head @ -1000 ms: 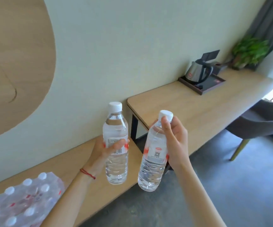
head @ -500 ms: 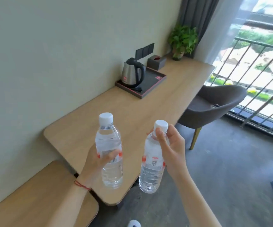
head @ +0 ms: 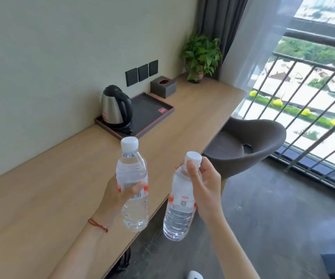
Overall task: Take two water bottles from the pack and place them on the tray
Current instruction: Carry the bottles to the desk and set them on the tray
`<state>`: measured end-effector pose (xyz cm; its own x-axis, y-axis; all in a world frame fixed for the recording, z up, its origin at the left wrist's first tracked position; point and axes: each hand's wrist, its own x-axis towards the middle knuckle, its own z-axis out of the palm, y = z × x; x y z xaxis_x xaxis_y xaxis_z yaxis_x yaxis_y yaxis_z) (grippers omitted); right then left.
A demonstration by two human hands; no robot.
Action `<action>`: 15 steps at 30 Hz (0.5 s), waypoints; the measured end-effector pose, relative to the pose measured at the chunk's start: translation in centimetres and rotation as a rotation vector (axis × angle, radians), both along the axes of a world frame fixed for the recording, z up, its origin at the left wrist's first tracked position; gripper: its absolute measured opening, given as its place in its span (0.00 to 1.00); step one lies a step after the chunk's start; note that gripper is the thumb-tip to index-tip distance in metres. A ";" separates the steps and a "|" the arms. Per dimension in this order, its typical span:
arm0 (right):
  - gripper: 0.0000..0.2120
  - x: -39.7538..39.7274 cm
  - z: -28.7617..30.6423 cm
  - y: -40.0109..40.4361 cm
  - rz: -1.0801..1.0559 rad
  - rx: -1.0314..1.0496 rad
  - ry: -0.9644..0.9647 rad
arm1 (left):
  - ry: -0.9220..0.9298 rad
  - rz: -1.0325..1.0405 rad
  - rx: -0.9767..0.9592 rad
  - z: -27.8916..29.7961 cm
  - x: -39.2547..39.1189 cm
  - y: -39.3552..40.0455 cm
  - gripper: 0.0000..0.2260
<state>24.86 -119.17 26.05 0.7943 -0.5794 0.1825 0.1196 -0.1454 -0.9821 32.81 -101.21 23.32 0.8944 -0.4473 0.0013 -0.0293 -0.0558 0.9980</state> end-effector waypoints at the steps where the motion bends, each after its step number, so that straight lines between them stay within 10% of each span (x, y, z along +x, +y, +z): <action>1: 0.12 0.8 -0.1 -1.7 0.027 0.004 0.007 | 0.003 0.027 0.002 -0.1 0.2 -1.6 0.26; 15: 0.19 14.0 -0.2 -19.0 0.338 0.011 0.007 | 0.108 0.281 -0.018 -0.9 7.4 -16.2 0.26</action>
